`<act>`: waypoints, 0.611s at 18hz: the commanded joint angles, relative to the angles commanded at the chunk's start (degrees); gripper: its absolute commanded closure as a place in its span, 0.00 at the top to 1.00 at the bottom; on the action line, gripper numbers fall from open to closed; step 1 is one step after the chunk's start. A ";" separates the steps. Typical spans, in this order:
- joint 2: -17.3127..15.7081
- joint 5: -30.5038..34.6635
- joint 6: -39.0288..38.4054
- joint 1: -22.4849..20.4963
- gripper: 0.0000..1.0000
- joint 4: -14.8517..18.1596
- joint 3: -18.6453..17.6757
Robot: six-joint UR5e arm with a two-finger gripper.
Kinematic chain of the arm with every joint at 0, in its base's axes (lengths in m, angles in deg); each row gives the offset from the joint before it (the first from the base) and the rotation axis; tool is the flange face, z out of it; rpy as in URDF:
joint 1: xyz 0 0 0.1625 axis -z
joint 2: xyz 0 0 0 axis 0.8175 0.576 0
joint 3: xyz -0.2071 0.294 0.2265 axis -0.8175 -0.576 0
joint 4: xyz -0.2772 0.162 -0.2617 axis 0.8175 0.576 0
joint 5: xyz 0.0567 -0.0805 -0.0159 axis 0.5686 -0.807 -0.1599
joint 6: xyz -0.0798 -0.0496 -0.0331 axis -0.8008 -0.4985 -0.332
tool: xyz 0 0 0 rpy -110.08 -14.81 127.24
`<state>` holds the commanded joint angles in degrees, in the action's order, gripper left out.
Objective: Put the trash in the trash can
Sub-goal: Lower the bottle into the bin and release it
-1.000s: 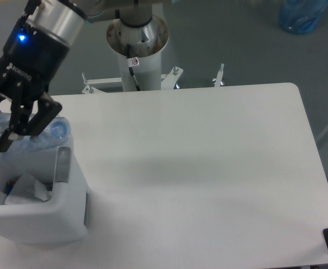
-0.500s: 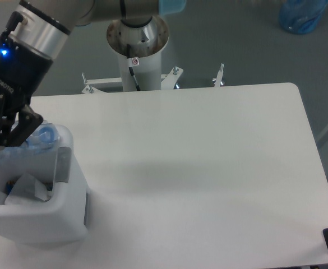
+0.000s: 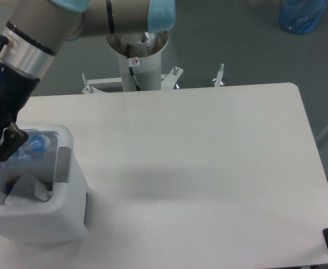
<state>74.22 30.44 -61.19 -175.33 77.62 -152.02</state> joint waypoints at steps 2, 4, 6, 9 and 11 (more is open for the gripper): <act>0.18 0.09 0.00 0.00 0.80 0.09 -0.26; 0.18 0.09 -0.26 -0.09 0.98 0.09 -0.62; 0.18 0.26 -0.62 -0.35 1.00 0.17 -0.70; -0.17 0.62 -0.70 -2.10 1.00 0.35 -0.97; -0.26 0.70 -0.88 -4.64 1.00 0.61 -1.32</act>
<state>73.96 31.15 -62.06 -179.97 78.24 -153.33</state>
